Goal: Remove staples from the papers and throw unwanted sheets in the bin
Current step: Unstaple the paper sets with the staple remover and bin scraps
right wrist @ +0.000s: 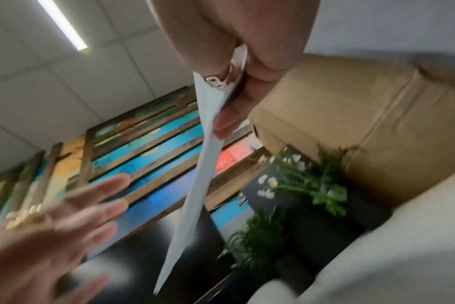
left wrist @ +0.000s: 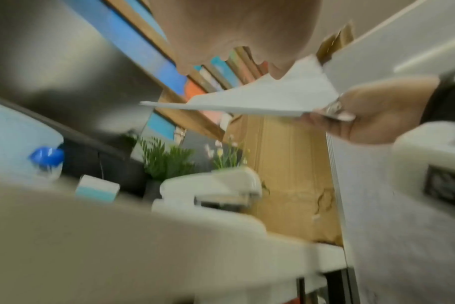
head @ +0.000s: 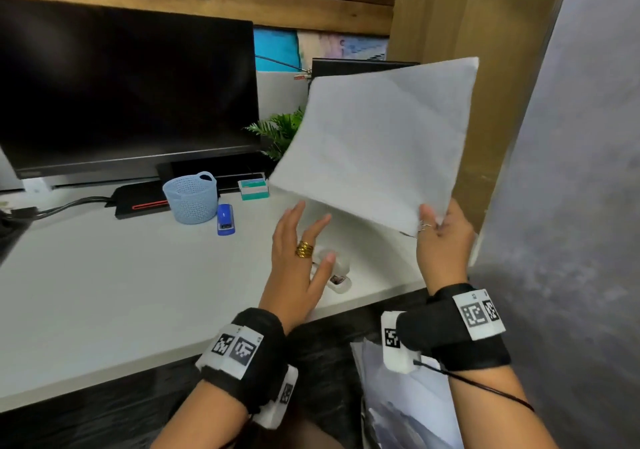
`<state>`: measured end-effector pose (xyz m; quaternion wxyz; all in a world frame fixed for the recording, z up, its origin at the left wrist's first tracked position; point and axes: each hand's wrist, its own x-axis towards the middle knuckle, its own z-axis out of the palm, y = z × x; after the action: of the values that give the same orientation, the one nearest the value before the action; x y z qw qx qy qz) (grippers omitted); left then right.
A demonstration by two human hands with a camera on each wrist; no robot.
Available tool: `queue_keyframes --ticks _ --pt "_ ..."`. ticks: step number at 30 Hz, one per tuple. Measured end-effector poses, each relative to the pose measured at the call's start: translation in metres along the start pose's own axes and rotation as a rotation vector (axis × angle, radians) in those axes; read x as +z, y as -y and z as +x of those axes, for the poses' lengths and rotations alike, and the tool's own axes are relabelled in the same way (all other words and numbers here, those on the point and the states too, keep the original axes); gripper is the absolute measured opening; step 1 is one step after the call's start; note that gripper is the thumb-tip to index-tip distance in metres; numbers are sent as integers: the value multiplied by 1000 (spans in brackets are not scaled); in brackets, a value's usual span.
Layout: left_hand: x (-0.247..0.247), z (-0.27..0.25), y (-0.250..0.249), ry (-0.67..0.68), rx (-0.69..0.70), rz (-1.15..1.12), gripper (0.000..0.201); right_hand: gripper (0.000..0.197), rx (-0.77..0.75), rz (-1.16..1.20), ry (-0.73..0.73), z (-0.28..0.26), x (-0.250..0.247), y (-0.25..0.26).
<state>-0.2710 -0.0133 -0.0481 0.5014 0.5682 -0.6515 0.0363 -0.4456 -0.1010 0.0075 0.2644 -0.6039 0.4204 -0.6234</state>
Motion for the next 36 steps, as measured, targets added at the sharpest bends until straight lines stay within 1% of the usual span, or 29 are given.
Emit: queue_keyframes --ticks 3,5,6,8,9,11,12,13,15,17,18,20,21,22,23,25,26,27,29,31,32,33,36 --pt "-36 7 -16 -78 38 124 48 19 32 124 200 -19 26 8" --pt "-56 3 -22 -100 23 196 52 16 21 99 307 -31 40 7" --pt "-65 -2 -22 -95 -1 225 55 16 -15 48 350 -36 46 5" --pt "-81 -13 -18 -73 -61 304 63 15 -116 -61 431 -45 55 -1" --pt "-89 -17 -15 -64 -88 357 66 13 -143 -84 475 -47 59 -3" --pt "-101 -21 -8 -43 -136 496 70 14 -132 -57 596 -51 65 -4" --pt "-107 -21 -4 -20 -150 584 72 19 -115 -41 670 -53 68 -5" --pt "-112 -20 -1 20 -151 678 73 24 -110 -40 743 -53 71 -5" --pt "-120 -15 4 151 -119 849 76 29 -133 -97 874 -53 77 -6" --pt "-126 -8 8 223 -68 950 71 30 -149 -153 989 -51 81 -1" --pt "-126 -5 9 236 -53 959 64 31 -149 -156 1032 -49 83 1" --pt "-125 1 10 269 -73 923 43 26 -134 -154 1108 -42 88 7" --pt "-122 2 10 302 -120 891 35 22 -130 -173 1137 -38 90 10" --pt "-120 2 12 329 -175 864 32 18 -144 -205 1137 -33 93 11" --pt "-117 1 15 342 -215 843 32 19 -176 -262 1093 -26 97 11" --pt "-114 -1 18 341 -253 804 33 28 -257 -438 955 -12 107 10" --pt "-112 -2 19 338 -261 789 34 29 -284 -551 931 -5 112 9" --pt "-111 -4 20 347 -268 781 35 28 -277 -667 968 0 117 6" --pt "-109 -6 22 372 -263 784 37 29 -230 -868 1133 3 126 -2" --pt "-106 -7 22 399 -258 771 38 45 -140 -970 1238 1 131 -9" --pt "-106 -7 21 409 -256 764 38 52 -87 -998 1259 0 131 -11" --pt "-105 -8 20 415 -257 760 38 53 -52 -1032 1260 -1 132 -12" --pt "-103 -9 17 417 -255 771 37 44 29 -1083 1229 0 132 -14"
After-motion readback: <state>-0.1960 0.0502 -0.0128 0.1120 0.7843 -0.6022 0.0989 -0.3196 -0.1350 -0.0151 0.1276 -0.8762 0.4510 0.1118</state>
